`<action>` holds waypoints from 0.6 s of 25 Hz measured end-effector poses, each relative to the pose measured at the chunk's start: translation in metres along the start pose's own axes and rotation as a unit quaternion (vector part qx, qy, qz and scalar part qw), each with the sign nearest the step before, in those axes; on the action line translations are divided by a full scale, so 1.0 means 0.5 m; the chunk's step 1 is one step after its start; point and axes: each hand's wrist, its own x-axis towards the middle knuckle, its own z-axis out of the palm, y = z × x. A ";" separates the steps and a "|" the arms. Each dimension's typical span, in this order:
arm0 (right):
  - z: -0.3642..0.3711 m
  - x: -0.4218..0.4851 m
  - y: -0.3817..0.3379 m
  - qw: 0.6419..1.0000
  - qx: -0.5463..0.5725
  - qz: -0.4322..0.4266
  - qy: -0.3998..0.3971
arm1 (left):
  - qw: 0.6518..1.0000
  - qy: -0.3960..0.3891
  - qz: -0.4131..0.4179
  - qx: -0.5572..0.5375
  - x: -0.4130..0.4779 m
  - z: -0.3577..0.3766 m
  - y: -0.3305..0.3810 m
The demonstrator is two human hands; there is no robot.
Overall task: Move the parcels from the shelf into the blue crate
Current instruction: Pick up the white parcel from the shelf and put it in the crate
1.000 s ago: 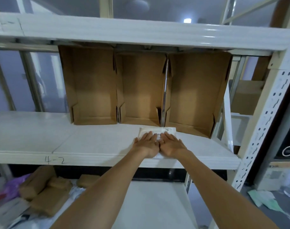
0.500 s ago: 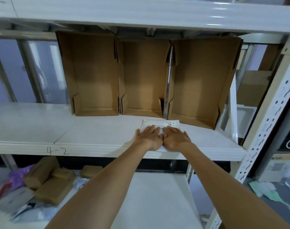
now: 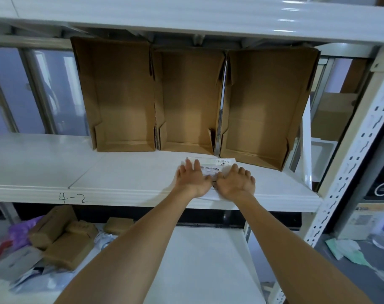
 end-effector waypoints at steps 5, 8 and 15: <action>-0.053 -0.028 0.007 0.982 0.189 0.014 0.000 | 0.983 0.049 -0.049 -0.171 -0.028 -0.029 0.001; -0.078 -0.037 0.002 0.927 0.367 0.082 -0.019 | 0.955 0.053 -0.088 -0.279 -0.047 -0.067 -0.002; -0.165 -0.036 -0.021 0.800 0.597 0.024 0.063 | 0.845 0.184 -0.130 -0.486 -0.075 -0.145 0.007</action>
